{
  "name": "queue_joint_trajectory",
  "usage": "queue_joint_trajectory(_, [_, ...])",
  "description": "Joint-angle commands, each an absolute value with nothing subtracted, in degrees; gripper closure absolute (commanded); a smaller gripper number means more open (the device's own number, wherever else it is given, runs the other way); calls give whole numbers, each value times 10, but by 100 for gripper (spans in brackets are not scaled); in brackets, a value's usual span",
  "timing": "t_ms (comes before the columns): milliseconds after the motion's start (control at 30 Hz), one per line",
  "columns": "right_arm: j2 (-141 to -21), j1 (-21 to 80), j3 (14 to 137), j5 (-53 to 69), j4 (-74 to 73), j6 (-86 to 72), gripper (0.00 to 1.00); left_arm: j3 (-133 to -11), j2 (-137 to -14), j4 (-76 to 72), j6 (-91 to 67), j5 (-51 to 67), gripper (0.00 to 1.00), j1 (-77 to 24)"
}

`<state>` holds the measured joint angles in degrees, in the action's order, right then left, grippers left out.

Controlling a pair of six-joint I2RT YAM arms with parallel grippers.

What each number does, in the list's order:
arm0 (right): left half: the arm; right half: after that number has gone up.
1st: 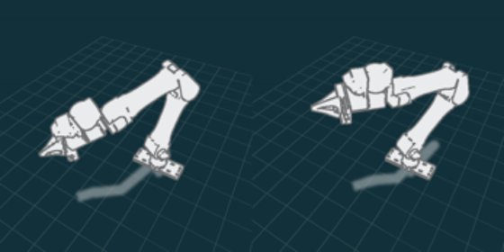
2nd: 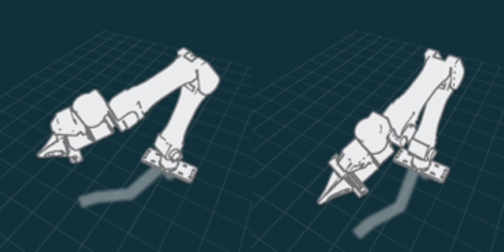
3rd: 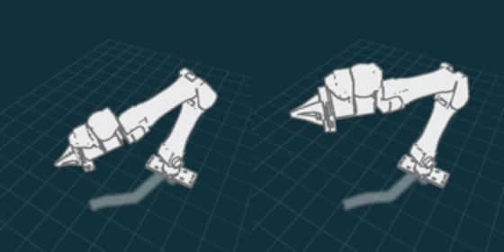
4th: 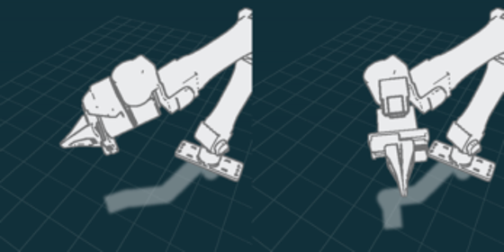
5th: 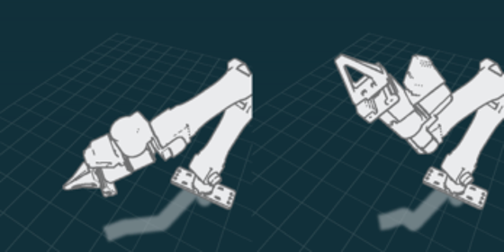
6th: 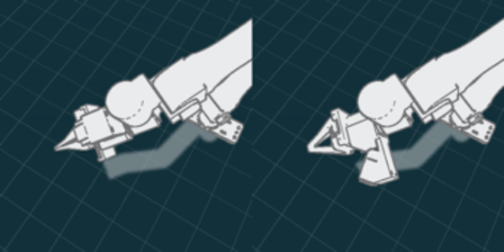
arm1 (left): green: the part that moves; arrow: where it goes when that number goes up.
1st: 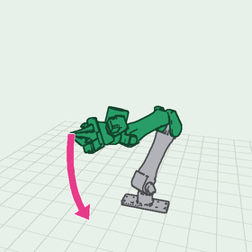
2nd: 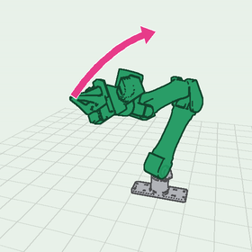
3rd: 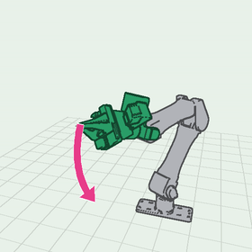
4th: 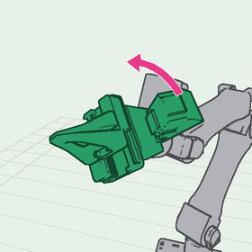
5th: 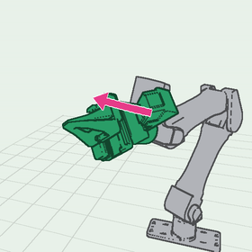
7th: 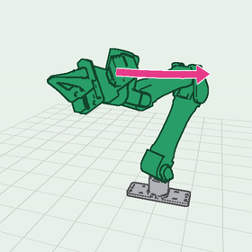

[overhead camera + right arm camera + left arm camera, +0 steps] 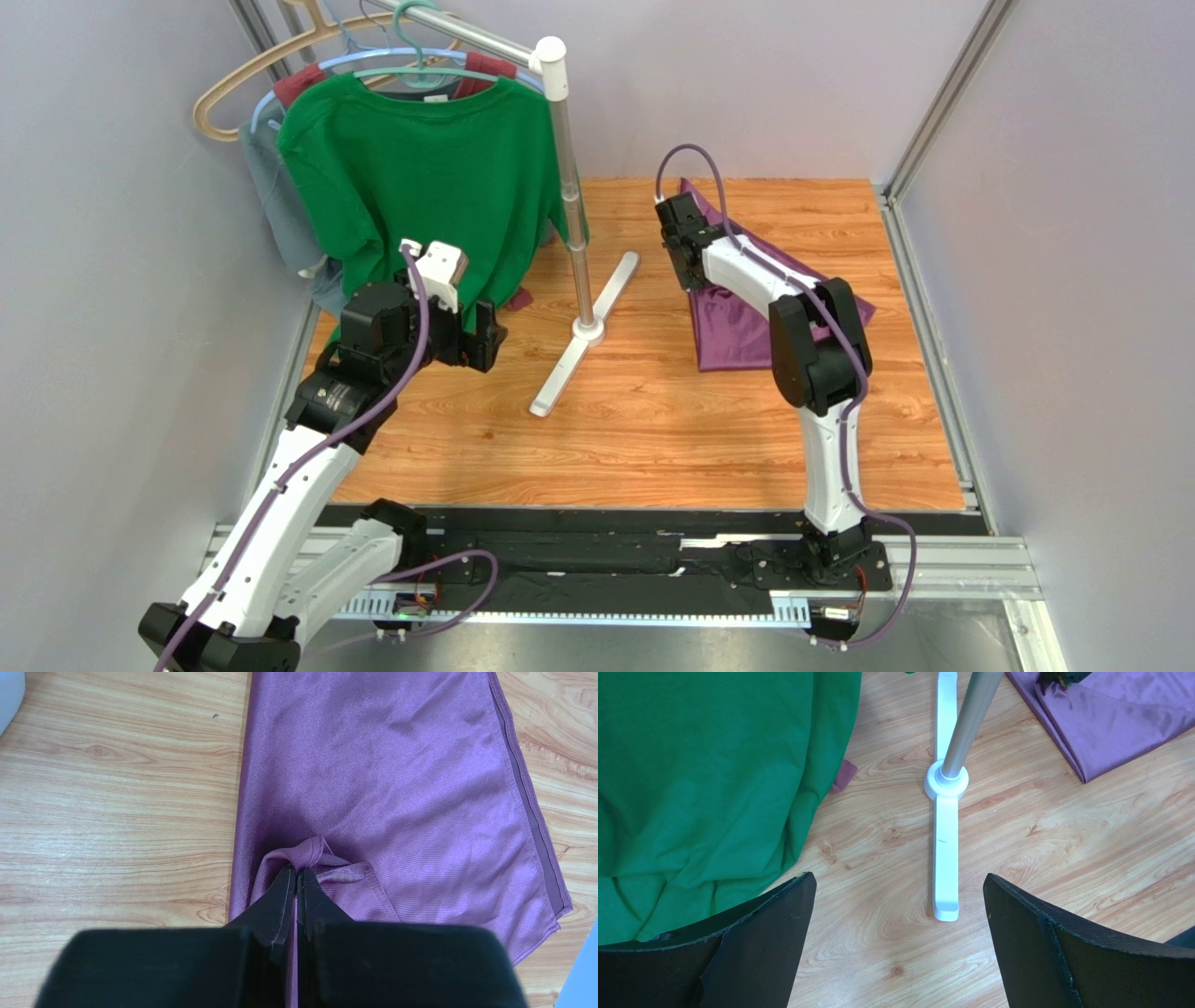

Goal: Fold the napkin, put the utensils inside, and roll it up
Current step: Fold the napkin

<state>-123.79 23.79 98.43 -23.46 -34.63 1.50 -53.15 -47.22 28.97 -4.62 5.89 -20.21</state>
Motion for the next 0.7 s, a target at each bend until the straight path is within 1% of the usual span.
queue_joint_trajectory(0, [-1243,236,1014,-238,-323,25,100,-529,-472,282,-41,59,1,-199])
queue_joint_trajectory(33, [-1242,236,1016,-240,-324,24,100,-529,-473,282,-41,60,1,-199])
queue_joint_trajectory(133, [-1236,236,1019,-242,-323,21,79,-529,-472,282,-42,59,1,-198])
queue_joint_trajectory(167, [-1228,236,1019,-242,-322,20,68,-529,-473,282,-41,60,1,-198])
queue_joint_trajectory(300, [-1197,233,1021,-241,-318,22,51,-530,-472,282,-41,63,1,-198])
queue_joint_trajectory(333, [-1189,232,1020,-239,-319,21,50,-530,-471,283,-42,63,1,-198])
queue_joint_trajectory(367, [-1182,229,1017,-237,-323,19,46,-529,-472,282,-41,63,1,-198])
queue_joint_trajectory(467, [-1146,219,999,-214,-328,6,45,-529,-469,282,-43,63,1,-198])
queue_joint_trajectory(667, [-1058,212,904,-148,-316,-38,45,-529,-470,280,-43,69,1,-198])
